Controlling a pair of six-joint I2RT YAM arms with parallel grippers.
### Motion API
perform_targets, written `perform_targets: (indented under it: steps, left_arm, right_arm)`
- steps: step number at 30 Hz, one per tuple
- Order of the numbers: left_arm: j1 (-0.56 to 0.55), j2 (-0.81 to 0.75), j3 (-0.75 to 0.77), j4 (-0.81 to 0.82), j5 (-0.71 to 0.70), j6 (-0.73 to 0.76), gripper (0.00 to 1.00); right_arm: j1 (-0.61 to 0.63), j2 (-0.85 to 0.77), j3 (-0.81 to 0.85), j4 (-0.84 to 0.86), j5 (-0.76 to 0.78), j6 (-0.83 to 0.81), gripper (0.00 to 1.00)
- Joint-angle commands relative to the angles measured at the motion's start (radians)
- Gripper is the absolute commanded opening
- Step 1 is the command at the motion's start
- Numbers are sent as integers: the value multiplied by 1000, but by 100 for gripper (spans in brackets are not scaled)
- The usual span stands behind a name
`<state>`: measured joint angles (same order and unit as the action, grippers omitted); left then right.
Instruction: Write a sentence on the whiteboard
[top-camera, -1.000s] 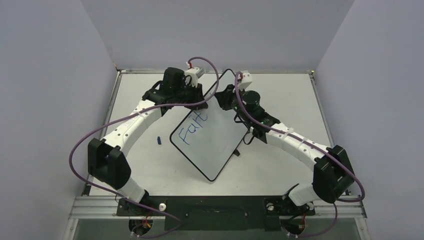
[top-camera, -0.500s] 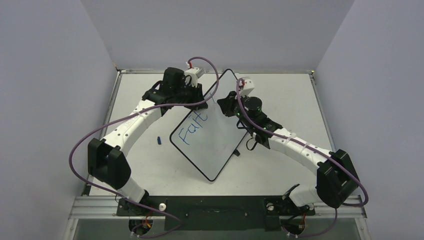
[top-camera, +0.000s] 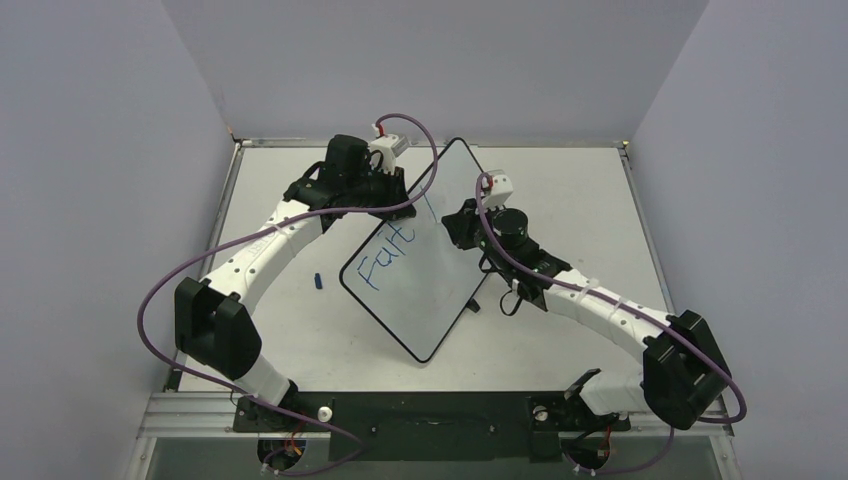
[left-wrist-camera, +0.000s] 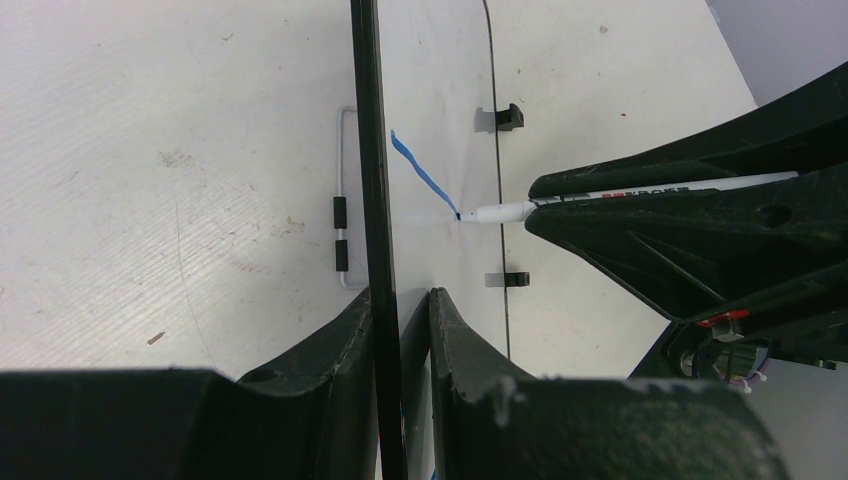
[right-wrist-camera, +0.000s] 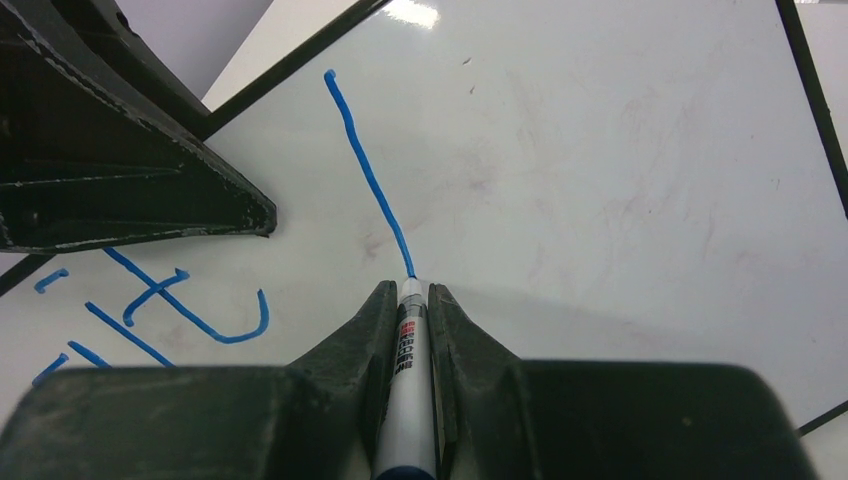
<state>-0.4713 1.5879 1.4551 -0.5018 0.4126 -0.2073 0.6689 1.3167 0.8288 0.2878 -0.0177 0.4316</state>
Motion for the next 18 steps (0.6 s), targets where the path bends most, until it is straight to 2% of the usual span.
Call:
perform_targets:
  steps: [1,18]
  left_arm:
    - [7,-59,15,108,-36,59,0]
    - [6,-62,12,108,-41,60,0]
  right_arm:
    - [10,-42,-11,9,15,1,0]
    - [51,-36,66,-10,15,-8,0]
